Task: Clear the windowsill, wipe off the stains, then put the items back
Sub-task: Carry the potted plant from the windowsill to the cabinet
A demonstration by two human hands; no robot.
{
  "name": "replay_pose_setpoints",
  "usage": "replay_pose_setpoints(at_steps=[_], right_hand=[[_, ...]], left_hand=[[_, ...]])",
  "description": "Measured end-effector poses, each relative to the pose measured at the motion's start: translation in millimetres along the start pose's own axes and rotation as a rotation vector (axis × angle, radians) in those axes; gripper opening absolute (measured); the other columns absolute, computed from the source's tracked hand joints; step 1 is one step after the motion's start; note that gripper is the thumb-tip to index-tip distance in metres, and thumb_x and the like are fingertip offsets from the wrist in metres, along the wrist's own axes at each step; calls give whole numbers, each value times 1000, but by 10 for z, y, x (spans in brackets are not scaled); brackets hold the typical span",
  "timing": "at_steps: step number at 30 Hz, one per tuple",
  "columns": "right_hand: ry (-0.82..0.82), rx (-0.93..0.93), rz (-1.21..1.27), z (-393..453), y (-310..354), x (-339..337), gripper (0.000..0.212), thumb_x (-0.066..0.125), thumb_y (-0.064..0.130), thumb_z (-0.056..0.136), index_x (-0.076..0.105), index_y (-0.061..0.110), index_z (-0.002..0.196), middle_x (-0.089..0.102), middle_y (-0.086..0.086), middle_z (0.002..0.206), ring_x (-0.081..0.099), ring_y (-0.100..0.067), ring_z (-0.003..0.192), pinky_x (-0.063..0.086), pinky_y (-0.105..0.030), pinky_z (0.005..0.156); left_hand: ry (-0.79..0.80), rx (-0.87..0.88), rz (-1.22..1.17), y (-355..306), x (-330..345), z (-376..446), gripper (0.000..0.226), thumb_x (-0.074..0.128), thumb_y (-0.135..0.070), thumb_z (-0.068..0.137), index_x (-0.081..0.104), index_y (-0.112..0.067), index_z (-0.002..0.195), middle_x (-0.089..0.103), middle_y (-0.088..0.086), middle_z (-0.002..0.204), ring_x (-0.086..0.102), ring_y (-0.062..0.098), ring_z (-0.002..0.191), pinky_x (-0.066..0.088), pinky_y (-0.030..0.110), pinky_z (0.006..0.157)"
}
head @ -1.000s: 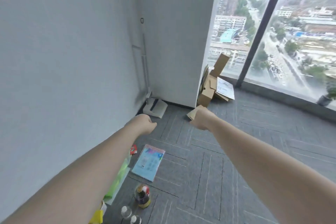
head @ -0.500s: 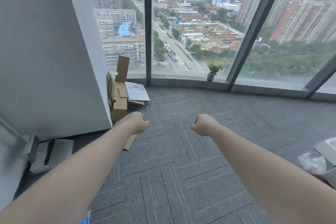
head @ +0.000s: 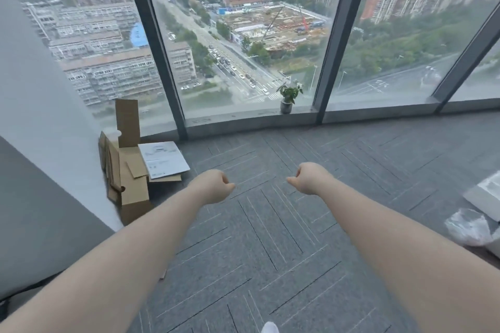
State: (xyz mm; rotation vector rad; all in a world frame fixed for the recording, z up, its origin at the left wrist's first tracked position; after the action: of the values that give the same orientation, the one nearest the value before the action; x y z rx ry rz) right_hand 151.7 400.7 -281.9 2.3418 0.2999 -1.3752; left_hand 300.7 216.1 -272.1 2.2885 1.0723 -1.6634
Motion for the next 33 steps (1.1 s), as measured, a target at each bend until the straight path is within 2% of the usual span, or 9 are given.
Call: replay_pose_setpoints(at_steps=[2,5,10,12,17,21,24,30,33], right_hand=[[15,-7,10,447,61,-208,44,49,44,94,55,8,118,60,-7,108,56,-26,93,45,-32,74],[12,5,4,1085,96,-537,43,49,44,94,56,10,119,63,-9,116,56,-28,95,45,-32,77],[30,40,4,2092,106,-1046,33,47,45,94,55,14,101,57,-7,97,56,-28,87,43,-29,69],[18,58,7,2507,114,-1250,32,47,45,94,53,14,97,57,-7,94,57,-28,86,43,-29,64],[-30,131,32,3516,62,-1718,42,48,45,92,57,14,119,62,-7,116,58,-29,107,47,-35,84],[-24,210,8,4282,-51,-2123,32,47,44,94,56,14,104,60,-10,102,55,-28,92,45,-32,78],[-35,244,37,4770,-92,-2400,41,47,44,95,55,11,119,63,-8,115,59,-28,102,49,-35,84],[28,284,54,5909,-315,-2713,44,47,43,94,55,12,125,62,-7,119,59,-29,106,48,-34,83],[70,255,34,6587,-402,-2868,44,47,41,95,54,12,126,60,-7,122,58,-30,109,45,-33,81]], left_hand=[[-2,-26,20,-35,-195,463,35,47,-41,94,63,-13,108,64,4,104,59,23,95,50,33,85],[-47,-52,12,-135,-515,1138,32,46,-42,94,61,-15,102,58,1,94,55,22,88,48,33,82],[-72,-29,-18,-374,-918,2184,35,46,-42,94,61,-14,108,62,1,104,54,21,93,47,31,83],[-65,-14,-17,-473,-1060,2677,32,46,-42,93,60,-16,105,61,-1,100,56,21,94,46,31,81],[-50,96,-17,-860,-1441,4042,29,45,-43,93,59,-20,103,60,-3,97,56,21,93,47,32,81],[8,171,-1,-1251,-1746,4981,26,44,-43,94,55,-20,97,62,0,94,60,23,92,51,34,82],[19,189,15,-1496,-1937,5581,27,45,-40,94,57,-16,93,63,3,91,62,27,93,52,37,83],[4,172,100,-1995,-2138,6763,32,44,-39,94,60,-12,102,63,4,99,57,25,89,48,32,74],[12,122,82,-2184,-2208,7309,36,43,-39,94,61,-11,106,65,6,105,60,27,96,51,35,82]])
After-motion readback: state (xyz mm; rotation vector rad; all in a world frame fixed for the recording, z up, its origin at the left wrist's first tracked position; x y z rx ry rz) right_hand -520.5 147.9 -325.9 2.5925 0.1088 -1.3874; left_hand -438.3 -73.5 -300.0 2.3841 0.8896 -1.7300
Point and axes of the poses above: each hand's wrist, its own z-axis towards the middle knuckle, its own x-axis out of the palm, y = z × x, the point moved 4 cm from there along z, towards the middle knuckle
